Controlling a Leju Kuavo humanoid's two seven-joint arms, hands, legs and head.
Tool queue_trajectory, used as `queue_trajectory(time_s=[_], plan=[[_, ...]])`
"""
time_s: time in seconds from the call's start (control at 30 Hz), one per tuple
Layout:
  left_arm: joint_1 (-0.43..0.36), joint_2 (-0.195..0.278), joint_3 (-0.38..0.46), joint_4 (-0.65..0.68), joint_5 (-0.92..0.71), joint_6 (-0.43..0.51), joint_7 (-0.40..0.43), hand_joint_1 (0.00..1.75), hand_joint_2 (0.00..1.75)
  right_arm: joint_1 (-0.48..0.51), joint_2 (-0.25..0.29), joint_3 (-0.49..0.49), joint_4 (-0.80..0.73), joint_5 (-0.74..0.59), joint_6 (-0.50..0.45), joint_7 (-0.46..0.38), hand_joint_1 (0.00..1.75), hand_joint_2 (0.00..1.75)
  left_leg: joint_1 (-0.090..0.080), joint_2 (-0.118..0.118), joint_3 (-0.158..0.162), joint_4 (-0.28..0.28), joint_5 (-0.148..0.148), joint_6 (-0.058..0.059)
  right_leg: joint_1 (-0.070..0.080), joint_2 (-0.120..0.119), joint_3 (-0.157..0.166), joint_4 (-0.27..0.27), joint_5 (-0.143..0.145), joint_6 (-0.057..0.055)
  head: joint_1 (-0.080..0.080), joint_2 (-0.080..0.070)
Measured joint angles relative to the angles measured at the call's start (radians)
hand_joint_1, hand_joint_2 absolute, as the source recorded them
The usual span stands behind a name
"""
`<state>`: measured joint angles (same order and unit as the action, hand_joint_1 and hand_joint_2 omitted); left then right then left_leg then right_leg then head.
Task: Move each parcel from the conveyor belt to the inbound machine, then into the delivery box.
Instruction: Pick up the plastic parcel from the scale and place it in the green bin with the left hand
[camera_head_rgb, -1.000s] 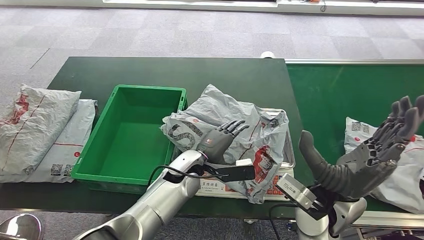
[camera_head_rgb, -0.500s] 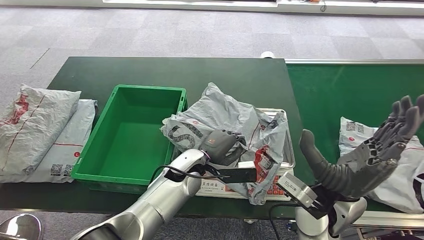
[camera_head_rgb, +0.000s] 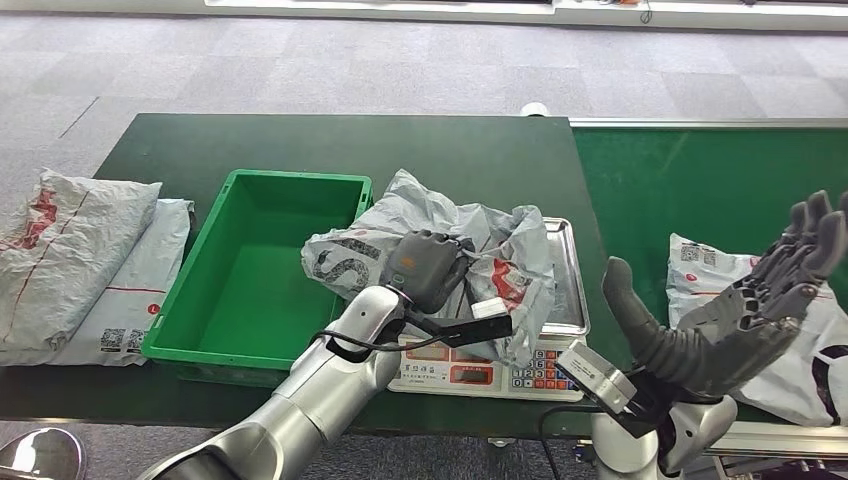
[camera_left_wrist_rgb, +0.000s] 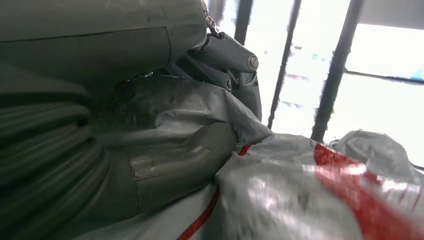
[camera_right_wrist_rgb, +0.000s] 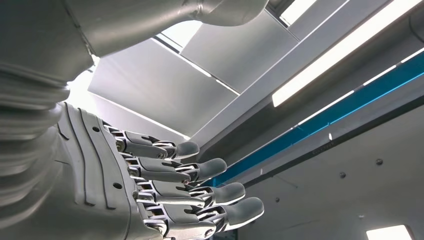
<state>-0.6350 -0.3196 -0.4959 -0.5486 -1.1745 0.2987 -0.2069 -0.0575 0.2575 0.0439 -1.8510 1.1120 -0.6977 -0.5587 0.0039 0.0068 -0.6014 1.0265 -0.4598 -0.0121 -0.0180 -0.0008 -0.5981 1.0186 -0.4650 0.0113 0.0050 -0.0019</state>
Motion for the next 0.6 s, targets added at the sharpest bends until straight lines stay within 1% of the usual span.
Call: queue_trajectory(time_s=[0.07,0.13,0.6], plan=[[-0.005,0.007,0.0,-0.019,-0.019,0.025,0.022,1.75,1.75,0.0,0.0,0.0,-0.004,0.002,0.0,0.002,0.0,1.75,0.0,0.0,0.0,0.0,0.0,0.0,0.0,0.0,0.0,0.0,0.0,0.0,0.0,0.0],[-0.006,0.01,0.0,-0.031,-0.024,0.027,0.027,1.75,1.75,0.001,0.0,0.0,-0.006,0.003,0.0,0.002,0.0,1.75,0.0,0.0,0.0,0.0,0.0,0.0,0.0,0.0,0.0,0.0,0.0,0.0,0.0,0.0],[-0.006,0.021,0.0,-0.059,-0.026,0.027,0.03,1.75,1.75,0.001,0.0,0.0,-0.009,0.005,0.0,0.002,0.0,1.75,0.0,0.0,0.0,0.0,0.0,0.0,0.0,0.0,0.0,0.0,0.0,0.0,0.0,0.0]])
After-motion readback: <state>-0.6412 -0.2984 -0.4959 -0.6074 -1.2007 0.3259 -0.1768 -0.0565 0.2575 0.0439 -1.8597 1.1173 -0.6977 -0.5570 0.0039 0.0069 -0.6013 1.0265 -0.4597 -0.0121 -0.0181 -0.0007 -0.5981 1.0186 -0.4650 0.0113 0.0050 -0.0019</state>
